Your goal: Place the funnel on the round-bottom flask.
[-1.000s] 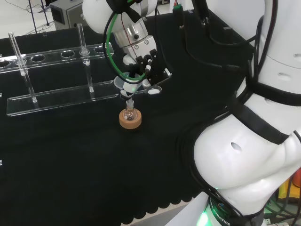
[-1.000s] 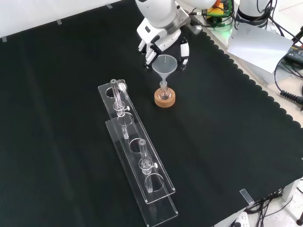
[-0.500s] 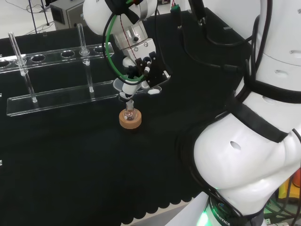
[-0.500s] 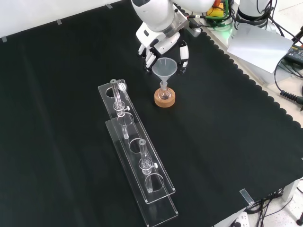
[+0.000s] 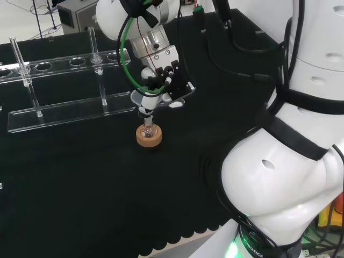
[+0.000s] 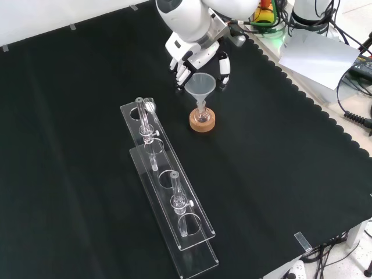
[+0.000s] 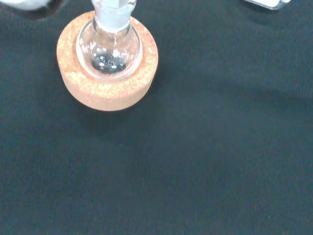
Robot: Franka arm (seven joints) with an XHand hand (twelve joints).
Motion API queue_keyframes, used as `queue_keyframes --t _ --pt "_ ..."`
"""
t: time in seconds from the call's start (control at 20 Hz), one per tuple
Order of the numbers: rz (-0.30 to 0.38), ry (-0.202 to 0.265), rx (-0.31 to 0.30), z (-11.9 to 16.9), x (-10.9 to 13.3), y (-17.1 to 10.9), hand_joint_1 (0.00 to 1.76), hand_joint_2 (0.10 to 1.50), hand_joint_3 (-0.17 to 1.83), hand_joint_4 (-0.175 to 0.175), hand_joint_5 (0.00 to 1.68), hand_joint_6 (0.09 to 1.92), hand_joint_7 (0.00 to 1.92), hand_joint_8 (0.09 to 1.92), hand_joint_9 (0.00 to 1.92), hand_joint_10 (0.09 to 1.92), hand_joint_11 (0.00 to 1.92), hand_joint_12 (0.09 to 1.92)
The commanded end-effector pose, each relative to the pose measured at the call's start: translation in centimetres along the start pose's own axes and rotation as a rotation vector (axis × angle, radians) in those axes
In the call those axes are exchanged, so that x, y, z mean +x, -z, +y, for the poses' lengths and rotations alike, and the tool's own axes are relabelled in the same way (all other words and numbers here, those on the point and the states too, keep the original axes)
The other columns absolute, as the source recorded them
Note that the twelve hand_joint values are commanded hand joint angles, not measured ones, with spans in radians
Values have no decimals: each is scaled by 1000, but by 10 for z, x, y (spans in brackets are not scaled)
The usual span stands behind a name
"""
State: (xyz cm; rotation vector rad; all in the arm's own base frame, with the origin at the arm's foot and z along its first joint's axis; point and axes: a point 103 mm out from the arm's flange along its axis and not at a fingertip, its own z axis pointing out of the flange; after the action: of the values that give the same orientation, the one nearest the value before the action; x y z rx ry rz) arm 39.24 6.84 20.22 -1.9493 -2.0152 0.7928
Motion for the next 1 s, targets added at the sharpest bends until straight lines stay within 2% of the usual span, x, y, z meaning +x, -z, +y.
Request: queue_keyframes --t 0.05,0.15,0.3,0.5,0.6,0.7,1.0 --pt "5 17 18 -2 -2 -1 684 641 651 -77 297 378 328 806 731 697 453 1307" --pt "1 25 32 -4 -2 -1 651 618 604 -78 271 226 252 787 671 705 424 1322" --pt "6 37 47 -7 -2 0 614 599 552 -78 224 105 159 753 604 702 381 1335" --pt "11 60 76 -11 -3 0 570 585 495 -77 197 87 105 731 553 704 348 1349" --pt "20 65 64 -14 -5 1 550 585 458 -77 182 87 73 721 523 708 334 1356" --pt "32 70 17 -19 -8 4 517 581 422 -78 158 87 45 713 494 712 317 1359" --pt "94 67 -180 -40 -27 20 485 596 357 -78 139 87 43 715 457 717 290 1366"
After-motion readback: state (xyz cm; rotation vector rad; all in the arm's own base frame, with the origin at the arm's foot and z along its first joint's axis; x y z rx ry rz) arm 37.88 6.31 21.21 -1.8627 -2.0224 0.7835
